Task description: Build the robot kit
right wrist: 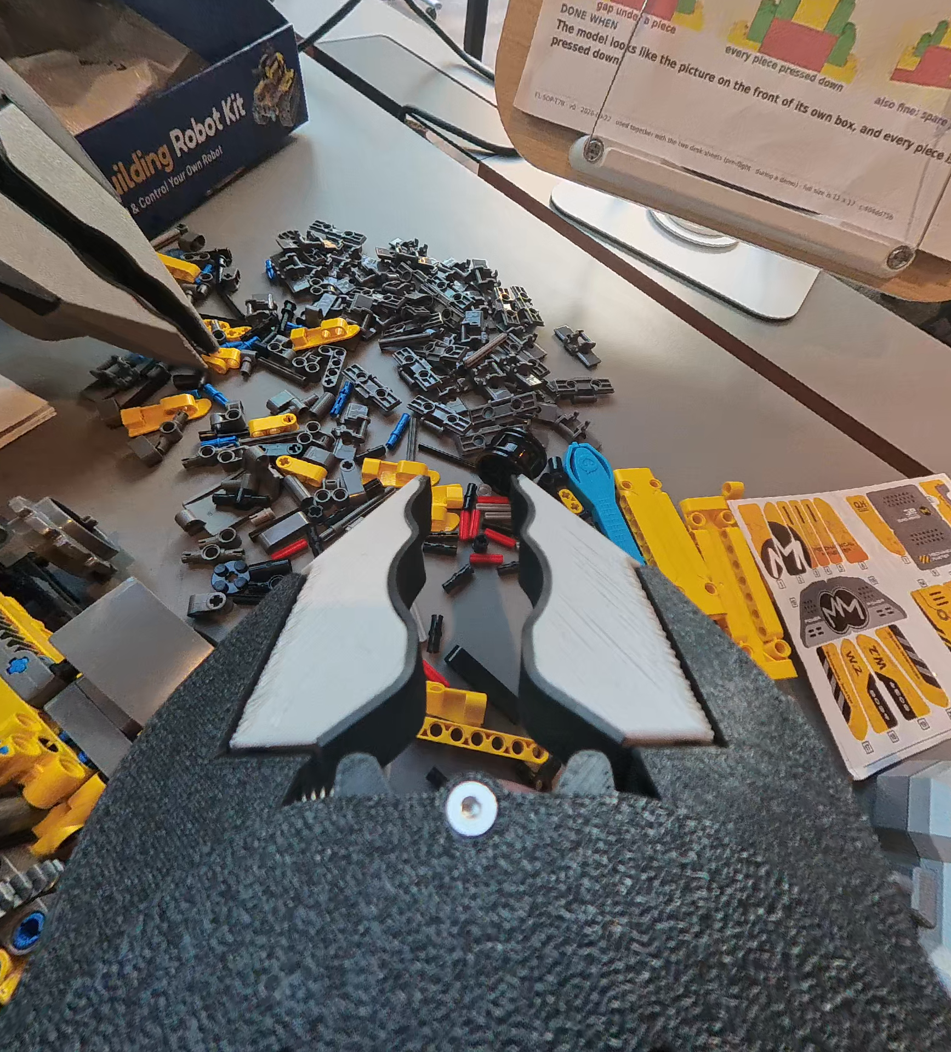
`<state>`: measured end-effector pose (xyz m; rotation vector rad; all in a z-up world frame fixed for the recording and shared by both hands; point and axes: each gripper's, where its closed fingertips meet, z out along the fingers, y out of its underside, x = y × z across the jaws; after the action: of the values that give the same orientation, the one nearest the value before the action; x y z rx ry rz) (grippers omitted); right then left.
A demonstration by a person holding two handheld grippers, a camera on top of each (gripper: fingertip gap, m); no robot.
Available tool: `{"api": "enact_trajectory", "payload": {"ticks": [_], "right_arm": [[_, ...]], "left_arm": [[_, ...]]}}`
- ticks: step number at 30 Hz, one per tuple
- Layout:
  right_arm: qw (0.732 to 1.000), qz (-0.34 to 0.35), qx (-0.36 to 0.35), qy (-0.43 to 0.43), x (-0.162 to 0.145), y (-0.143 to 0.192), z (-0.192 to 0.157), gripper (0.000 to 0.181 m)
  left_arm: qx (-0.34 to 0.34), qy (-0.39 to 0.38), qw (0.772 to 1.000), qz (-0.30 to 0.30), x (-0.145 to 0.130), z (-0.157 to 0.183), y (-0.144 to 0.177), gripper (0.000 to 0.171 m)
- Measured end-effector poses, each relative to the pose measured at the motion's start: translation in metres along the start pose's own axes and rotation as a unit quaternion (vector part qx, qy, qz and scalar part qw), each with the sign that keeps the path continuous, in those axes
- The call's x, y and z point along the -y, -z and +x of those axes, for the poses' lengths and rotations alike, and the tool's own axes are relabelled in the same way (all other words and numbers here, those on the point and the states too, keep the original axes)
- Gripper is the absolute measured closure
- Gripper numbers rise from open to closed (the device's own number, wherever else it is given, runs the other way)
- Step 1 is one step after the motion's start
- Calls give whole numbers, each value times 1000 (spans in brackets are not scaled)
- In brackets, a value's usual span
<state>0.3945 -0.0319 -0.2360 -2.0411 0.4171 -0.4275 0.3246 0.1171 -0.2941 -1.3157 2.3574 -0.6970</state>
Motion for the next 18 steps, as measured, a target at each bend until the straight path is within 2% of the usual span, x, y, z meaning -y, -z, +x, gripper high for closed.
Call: {"api": "enact_trajectory", "payload": {"ticks": [7, 11, 15, 18], "right_arm": [[1000, -7, 6, -14, -6, -5, 0, 157], [1000, -8, 6, -13, -7, -6, -1, 157], [1000, -8, 4, -9, -6, -6, -2, 157], [1000, -8, 3, -10, -6, -6, -1, 157]], "left_arm": [[15, -20, 1000, 1, 3, 4, -3, 163], [17, -36, 999, 6, 7, 11, -5, 171], [21, -33, 999, 9, 8, 9, -4, 162], [28, -24, 999, 29, 15, 5, 1, 162]]}}
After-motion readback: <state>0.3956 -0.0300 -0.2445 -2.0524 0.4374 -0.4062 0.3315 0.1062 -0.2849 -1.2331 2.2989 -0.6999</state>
